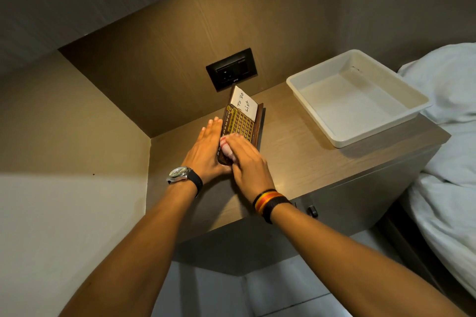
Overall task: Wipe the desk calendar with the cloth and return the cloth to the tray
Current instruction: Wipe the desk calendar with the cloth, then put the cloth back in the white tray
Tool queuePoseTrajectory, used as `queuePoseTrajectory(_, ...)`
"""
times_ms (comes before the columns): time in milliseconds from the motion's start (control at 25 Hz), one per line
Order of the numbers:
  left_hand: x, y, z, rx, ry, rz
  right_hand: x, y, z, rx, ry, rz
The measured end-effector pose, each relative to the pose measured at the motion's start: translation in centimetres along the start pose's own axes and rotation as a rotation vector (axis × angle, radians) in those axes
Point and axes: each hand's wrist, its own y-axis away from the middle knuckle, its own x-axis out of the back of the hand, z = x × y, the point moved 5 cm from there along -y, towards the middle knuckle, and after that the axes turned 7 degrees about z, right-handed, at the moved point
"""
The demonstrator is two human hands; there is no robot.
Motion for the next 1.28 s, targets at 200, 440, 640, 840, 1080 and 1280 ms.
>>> queuePoseTrajectory(200, 0.3, -0.1, 0.8, -0.008, -0.017, 0.009, 2.0, 3.7, 2.2, -0.020, 0.004, -0.044)
queuePoseTrajectory(440, 1.8, 0.6, 2.2, 0.015, -0.087, 0.009, 10.1, 1.3, 3.4, -0.142, 0.005, 0.113)
queuePoseTrajectory(640, 2.4, -1.5, 9.1, -0.186, -0.176, 0.173, 19.2, -5.4, 6.3, -0.147, 0.251, 0.170)
queuePoseTrajectory(840, -2.8, -6.0, 17.7, -0.115, 0.011, 0.113, 24.1, -10.2, 12.0, -0.113, 0.538, -0.079)
queuePoseTrajectory(1080, -9.2, -10.2, 22.2, -0.023, 0.046, 0.018, 24.0, -12.3, 18.2, 0.033, 0.769, -0.303)
queuePoseTrajectory(1280, -12.3, -9.5, 21.7, 0.067, 0.050, -0.066, 21.1, -11.7, 20.8, -0.103, 0.770, -0.677)
